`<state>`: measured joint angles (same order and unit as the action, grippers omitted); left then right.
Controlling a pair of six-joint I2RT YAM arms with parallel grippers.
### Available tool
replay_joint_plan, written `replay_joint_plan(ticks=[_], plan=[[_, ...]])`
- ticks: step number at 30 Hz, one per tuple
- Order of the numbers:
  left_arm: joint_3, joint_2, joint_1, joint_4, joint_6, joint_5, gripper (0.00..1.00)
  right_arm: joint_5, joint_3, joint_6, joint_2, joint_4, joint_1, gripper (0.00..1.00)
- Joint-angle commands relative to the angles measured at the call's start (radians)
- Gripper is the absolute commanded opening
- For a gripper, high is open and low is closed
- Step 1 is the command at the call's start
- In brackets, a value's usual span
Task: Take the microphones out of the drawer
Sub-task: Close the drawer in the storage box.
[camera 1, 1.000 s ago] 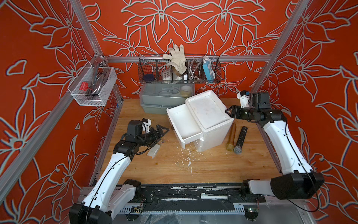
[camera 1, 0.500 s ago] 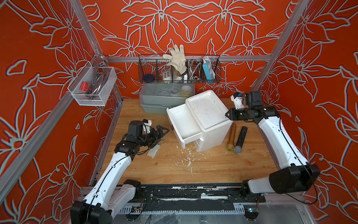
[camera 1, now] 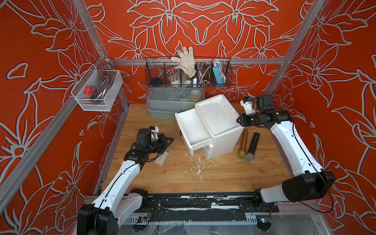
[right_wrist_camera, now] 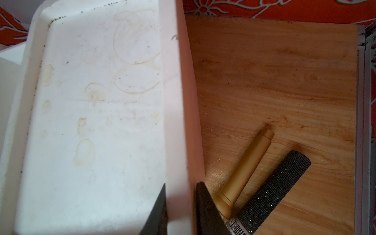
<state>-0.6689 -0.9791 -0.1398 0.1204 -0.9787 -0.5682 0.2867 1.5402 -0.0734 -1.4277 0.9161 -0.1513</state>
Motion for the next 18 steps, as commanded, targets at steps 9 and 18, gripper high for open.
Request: replay_joint_plan(ticks=[9, 18], plan=[[-0.035, -0.170, -0.053, -0.245, -0.063, -0.004, 0.00, -0.015, 0.020, -0.007, -0.014, 0.015, -0.012, 0.00], [-0.112, -0.280, -0.112, -0.328, -0.071, -0.020, 0.00, 0.008, 0.020, -0.002, -0.024, 0.015, -0.015, 0.00]])
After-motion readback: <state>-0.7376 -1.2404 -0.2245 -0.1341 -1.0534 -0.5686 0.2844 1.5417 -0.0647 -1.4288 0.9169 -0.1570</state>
